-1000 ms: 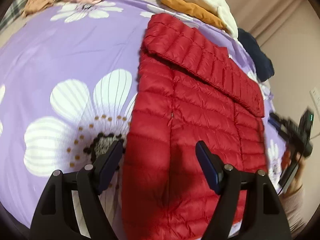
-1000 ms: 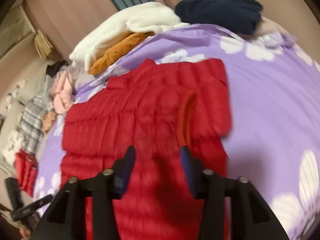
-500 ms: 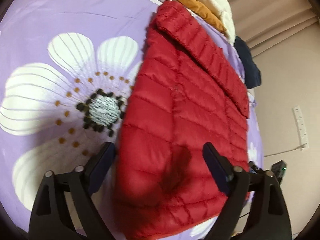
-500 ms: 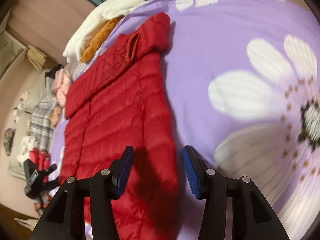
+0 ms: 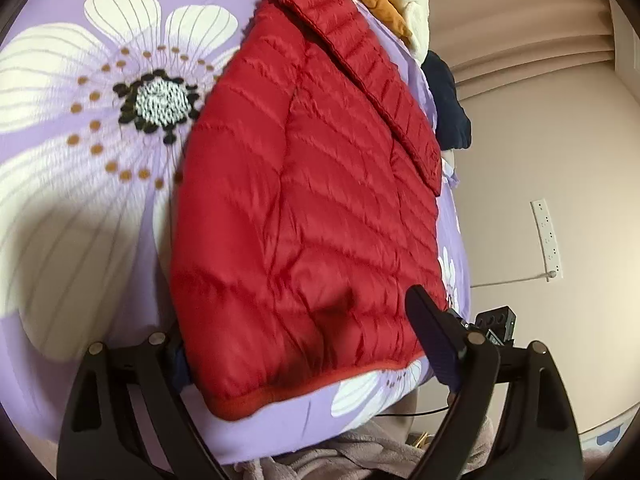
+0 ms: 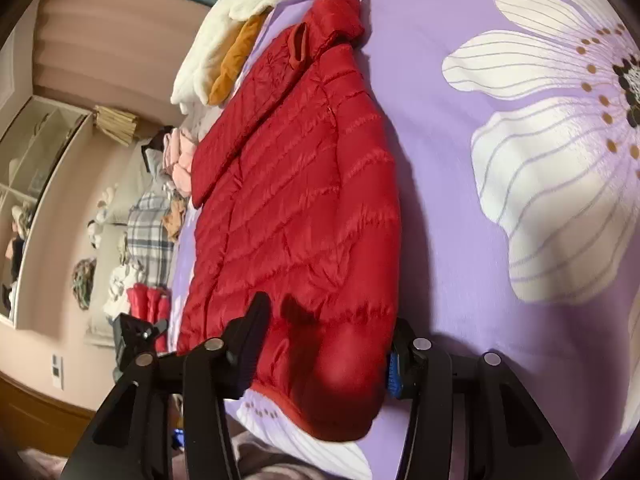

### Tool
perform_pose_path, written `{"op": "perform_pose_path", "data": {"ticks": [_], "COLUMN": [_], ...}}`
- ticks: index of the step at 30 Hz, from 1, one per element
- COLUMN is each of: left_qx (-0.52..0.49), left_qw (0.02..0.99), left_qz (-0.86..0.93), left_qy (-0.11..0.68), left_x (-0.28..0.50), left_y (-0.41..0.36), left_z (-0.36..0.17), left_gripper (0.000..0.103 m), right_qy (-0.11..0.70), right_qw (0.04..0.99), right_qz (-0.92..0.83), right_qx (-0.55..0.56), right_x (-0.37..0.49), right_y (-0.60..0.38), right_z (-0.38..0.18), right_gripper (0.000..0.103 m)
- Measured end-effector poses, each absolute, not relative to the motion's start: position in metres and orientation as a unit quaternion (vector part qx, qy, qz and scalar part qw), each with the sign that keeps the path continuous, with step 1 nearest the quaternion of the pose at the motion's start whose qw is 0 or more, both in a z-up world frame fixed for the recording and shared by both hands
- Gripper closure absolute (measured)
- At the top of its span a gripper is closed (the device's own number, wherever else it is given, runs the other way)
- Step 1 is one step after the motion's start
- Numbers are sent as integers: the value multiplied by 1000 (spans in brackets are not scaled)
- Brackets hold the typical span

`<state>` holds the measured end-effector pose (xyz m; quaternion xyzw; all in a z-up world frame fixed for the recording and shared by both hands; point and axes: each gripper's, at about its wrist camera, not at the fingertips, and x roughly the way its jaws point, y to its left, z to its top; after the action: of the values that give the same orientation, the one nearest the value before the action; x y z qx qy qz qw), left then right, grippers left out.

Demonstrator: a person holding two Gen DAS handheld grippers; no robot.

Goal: Fold large clothes
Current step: 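Grasp the jacket hem with the left tool while the right tool grasps it too, then lift the hem with both tools and fold it toward the collar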

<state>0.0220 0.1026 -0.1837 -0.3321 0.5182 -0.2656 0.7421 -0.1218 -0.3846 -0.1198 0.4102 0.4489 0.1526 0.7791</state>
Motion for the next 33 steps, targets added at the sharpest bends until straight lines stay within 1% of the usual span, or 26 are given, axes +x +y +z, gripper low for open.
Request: {"op": "perform_pose_path", "data": {"ticks": [4,7,8,9,11,12,13,14,15,18,21,29,33], "left_qx": [-334,-315,-313,-311,-314,-314,-308,-299,-295,-283,-252,-155,-138], "left_qw": [733,736,737,737,735,733,736,740,742,756,787,863,875], "left_qz": [-274,-276,-277,-276,-274,-274,-272,-269,-268,-260,-261,-280,-289], "left_qy": [525,531,531,532,535,537,538,540,539,530,499,392,362], "left_x": [21,27,30,33,38,40,40,39,37,35,30,8,-1], "left_y": [94,83,80,78,77,76,74,72,72,72,69,61,64], "left_z": [-186,-188,-188,-189,-190,-189,-188,-186,-185,-175,-149,-69,-49], "left_gripper": [26,26,29,31,43,48,59,71,74,79,83,85,86], "right_qy": [445,438,436,436,436,435,434,431,426,400,366,303,277], "right_qw": [781,786,787,790,796,799,802,807,814,837,863,899,909], "right_qz": [152,145,144,142,138,137,137,137,137,142,146,163,173], "right_qx": [411,412,411,408,397,391,386,379,370,344,316,271,257], "right_x": [-121,-118,-117,-116,-113,-112,-112,-113,-114,-119,-126,-135,-142], "right_y": [-383,-379,-378,-377,-372,-370,-370,-369,-367,-365,-360,-354,-355], "right_z": [-121,-122,-123,-122,-120,-118,-116,-113,-109,-92,-71,-28,-9], "right_gripper": [54,54,55,61,66,70,71,74,79,83,84,85,85]}}
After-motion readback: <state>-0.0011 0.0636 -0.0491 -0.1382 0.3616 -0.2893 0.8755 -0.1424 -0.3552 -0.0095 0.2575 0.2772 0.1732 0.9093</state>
